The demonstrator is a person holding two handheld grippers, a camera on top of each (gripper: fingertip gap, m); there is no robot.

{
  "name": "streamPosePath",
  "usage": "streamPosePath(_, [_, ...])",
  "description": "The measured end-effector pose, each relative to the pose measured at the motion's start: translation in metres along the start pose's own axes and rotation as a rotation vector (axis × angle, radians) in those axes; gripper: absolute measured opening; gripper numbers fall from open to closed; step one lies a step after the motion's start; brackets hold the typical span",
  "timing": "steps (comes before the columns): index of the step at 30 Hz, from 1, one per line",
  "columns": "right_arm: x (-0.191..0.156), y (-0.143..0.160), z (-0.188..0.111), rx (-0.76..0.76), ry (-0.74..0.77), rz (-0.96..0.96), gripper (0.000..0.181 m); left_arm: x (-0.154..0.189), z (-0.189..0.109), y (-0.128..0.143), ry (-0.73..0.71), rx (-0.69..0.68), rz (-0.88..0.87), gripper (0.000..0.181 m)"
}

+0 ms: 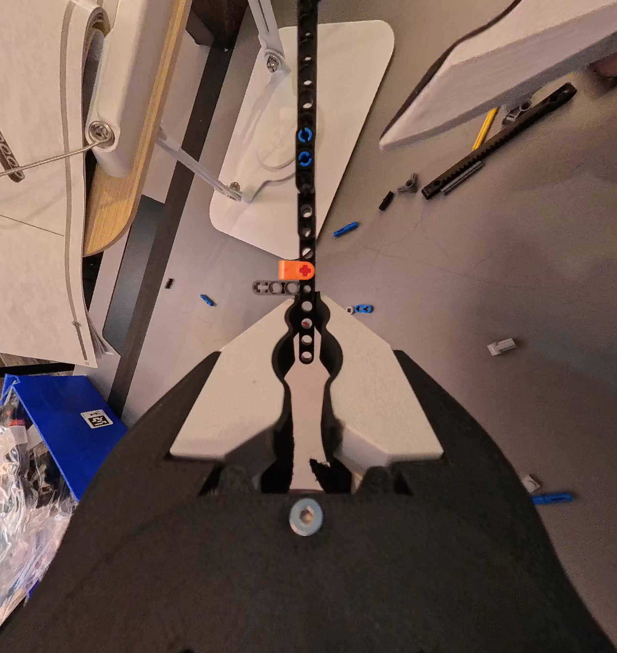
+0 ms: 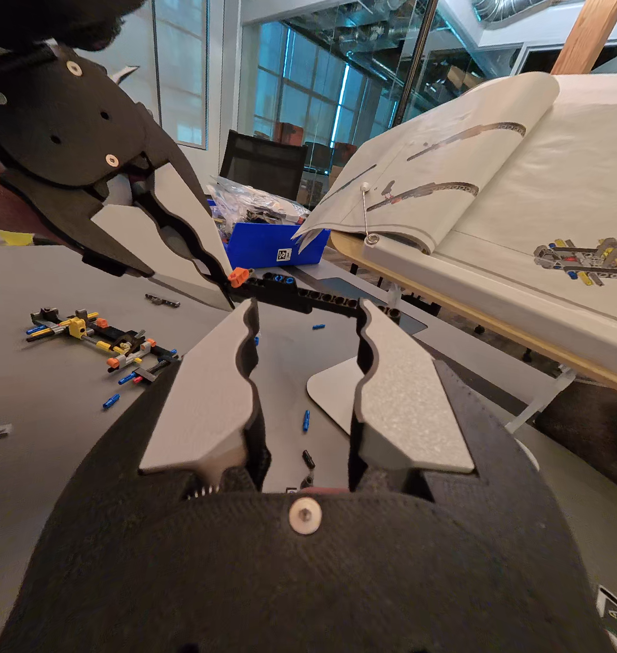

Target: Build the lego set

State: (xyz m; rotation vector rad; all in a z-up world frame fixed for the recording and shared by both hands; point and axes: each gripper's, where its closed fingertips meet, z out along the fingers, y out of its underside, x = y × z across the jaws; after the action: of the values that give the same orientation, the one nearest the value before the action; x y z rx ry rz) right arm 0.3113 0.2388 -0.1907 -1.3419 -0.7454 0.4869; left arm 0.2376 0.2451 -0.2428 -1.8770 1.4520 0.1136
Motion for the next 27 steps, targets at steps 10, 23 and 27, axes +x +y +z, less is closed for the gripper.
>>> streamPosePath(10, [-0.005, 0.003, 0.003, -0.018, -0.022, -0.004, 0.053, 0.001, 0.001, 0.000, 0.002, -0.003, 0.000, 0.005])
streamPosePath(23, [-0.013, 0.000, 0.003, -0.006, -0.055, -0.019, 0.052, 0.002, 0.000, 0.001, 0.004, -0.005, -0.003, 0.005])
streamPosePath(27, [-0.019, 0.003, 0.005, -0.020, -0.076, -0.033, 0.052, 0.002, -0.001, 0.000, 0.003, -0.004, 0.000, 0.005])
